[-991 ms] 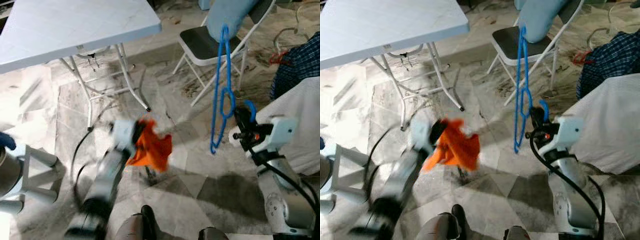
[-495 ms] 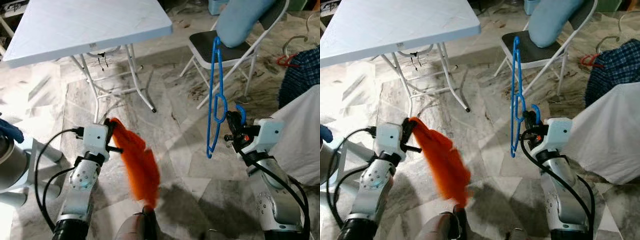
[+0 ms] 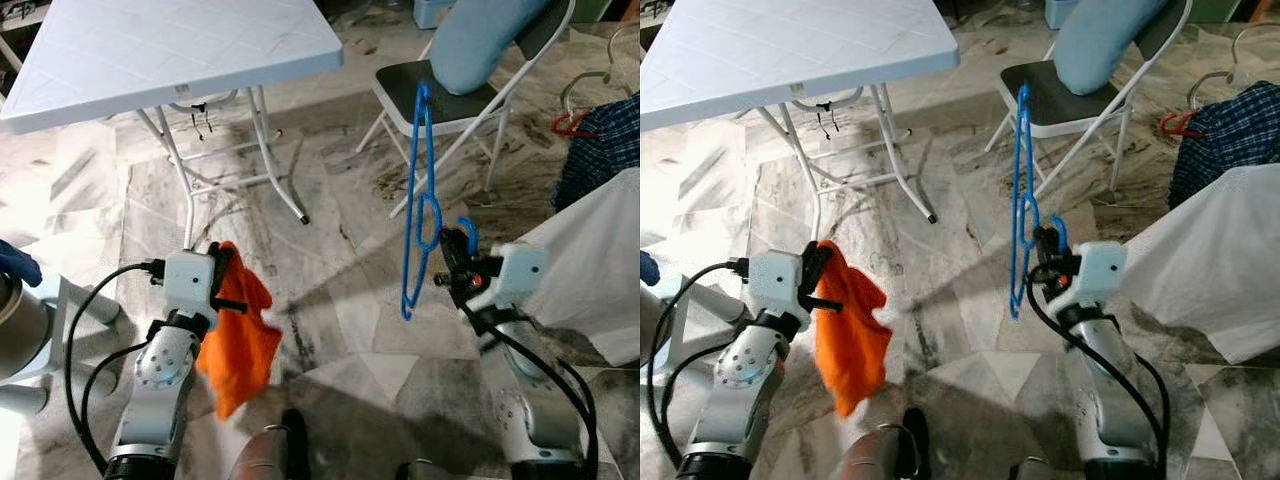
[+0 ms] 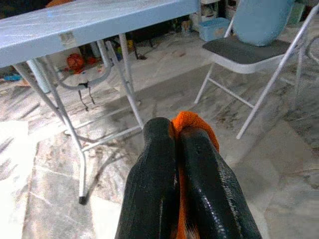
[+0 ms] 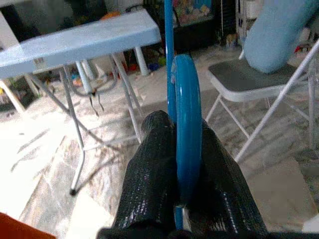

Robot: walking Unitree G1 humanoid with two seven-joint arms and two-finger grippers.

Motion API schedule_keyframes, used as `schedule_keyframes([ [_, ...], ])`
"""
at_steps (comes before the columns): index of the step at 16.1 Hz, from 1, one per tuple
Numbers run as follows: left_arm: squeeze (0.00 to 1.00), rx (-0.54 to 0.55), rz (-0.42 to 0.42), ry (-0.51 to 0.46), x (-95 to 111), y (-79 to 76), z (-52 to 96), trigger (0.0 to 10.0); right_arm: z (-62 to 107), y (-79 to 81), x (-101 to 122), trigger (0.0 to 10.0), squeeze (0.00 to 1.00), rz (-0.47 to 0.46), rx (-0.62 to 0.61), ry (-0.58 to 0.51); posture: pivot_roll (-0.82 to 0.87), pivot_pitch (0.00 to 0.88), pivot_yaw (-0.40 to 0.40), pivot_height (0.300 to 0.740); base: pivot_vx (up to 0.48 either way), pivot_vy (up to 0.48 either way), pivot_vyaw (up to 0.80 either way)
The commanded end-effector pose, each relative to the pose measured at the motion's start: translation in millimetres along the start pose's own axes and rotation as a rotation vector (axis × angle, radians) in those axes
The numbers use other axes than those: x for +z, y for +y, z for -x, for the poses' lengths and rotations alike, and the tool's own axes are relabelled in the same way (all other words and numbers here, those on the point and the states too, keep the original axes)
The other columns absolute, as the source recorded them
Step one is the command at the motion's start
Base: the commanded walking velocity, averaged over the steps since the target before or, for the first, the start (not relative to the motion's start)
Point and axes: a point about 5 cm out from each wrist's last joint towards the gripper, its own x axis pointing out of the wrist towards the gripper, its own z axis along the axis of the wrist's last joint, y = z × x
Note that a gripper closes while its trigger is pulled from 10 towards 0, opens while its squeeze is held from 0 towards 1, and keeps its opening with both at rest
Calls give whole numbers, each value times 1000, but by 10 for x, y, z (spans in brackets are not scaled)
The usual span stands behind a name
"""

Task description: Hang hanger

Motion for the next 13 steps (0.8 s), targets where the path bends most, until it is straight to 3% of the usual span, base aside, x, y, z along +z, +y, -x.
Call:
schedule_keyframes([
  [1,0,1,-1,-24,88,32,-20,10000,-31,35,-2,10000,0,3,6,-8,-55,168,81,740,364,0,463],
  [8,0,-9,18,-5,62,29,-78,10000,-99,1,-28,10000,0,-10,-7,-25,-40,129,87,740,388,0,507],
  [13,0,-20,34,-3,37,-28,-102,10000,-207,-16,-35,10000,0,-23,-5,-38,-18,78,71,740,387,0,0],
])
